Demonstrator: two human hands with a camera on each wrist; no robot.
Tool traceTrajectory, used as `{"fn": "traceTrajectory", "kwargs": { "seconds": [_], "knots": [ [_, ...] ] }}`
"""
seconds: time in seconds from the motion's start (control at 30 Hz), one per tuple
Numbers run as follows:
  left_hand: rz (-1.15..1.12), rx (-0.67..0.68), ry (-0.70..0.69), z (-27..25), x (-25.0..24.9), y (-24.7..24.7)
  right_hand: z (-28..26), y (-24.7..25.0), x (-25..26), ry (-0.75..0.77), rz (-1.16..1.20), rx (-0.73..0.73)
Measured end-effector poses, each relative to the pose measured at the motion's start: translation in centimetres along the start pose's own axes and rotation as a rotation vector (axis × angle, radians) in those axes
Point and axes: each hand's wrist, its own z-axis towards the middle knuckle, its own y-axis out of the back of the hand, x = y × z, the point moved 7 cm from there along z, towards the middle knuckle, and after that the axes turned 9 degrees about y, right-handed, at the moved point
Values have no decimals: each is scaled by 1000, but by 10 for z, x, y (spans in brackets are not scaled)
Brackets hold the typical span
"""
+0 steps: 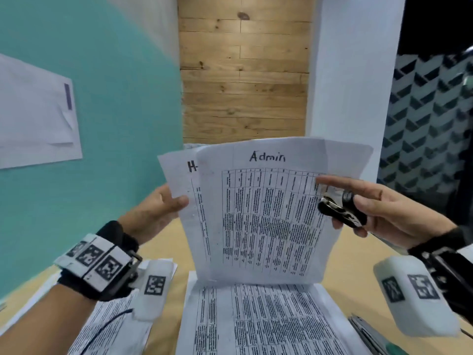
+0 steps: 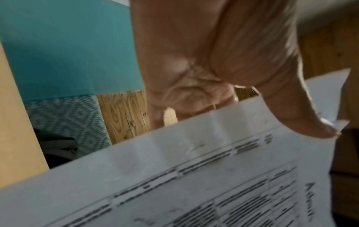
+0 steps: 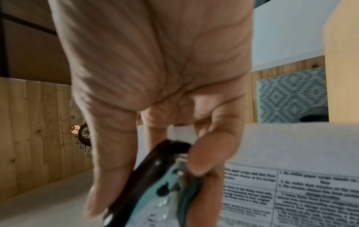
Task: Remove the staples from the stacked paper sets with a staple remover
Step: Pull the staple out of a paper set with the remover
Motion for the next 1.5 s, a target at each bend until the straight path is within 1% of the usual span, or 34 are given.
{"fn": "traceTrajectory", "kwargs": {
  "seconds": [0.1,0.17,0.23,0.3,0.4,0.47,0.5,0.53,0.6,0.67,0.73,0.83,0.97,1.03,1.1,1.13,1.17,1.23,1.3,1.33,1.37,1.4,1.43,1.5],
  "knots": [
    [-74,45,55,3,10,-8,-8,0,-2,-46,-2,97],
    [-89,49,35,3,4,-8,-13,1,-1,-47,-42,149],
    [-121,37,-1,4,-6,-9,-11,3,4,-17,-77,137],
    [-125,-39,-58,13,-17,-7,1,7,9,17,-106,57],
    [-29,-265,-162,34,-41,-3,32,15,22,107,-153,-99],
    [30,-362,-229,43,-57,2,47,18,33,186,-171,-186],
    [56,-369,-260,46,-63,4,51,20,37,221,-167,-208],
    [72,-325,-295,46,-66,3,50,20,38,243,-158,-213],
    [63,-196,-329,41,-64,-2,39,18,33,253,-136,-161],
    [66,-149,-271,34,-49,1,20,13,20,213,-109,-71],
    [97,-110,-175,23,-28,4,2,7,3,140,-63,28],
    [89,-77,9,5,0,9,-18,-1,-23,-36,-63,159],
    [82,57,205,-16,31,-1,-40,-10,-50,-229,-64,266],
    [26,81,308,-24,47,-9,-47,-12,-59,-285,-91,283],
    [-25,115,434,-34,65,-17,-52,-15,-64,-301,-82,282],
    [-36,139,473,-40,71,-19,-53,-16,-66,-307,-70,276],
    [-36,151,490,-43,74,-19,-55,-16,-69,-321,-57,261],
    [-9,106,481,-42,66,-6,-56,-16,-73,-338,-48,236],
    [118,-30,416,-33,43,11,-55,-16,-72,-328,-49,226],
    [222,-88,370,-27,27,14,-54,-16,-72,-325,-49,226],
    [352,-119,333,-21,12,13,-53,-17,-72,-325,-57,230],
    [518,-125,306,-15,0,7,-52,-17,-72,-329,-72,235],
    [692,-100,296,-7,-7,-3,-52,-17,-72,-338,-88,239],
    [969,1,351,6,-5,-29,-51,-16,-73,-360,-121,247]
  ]
}}
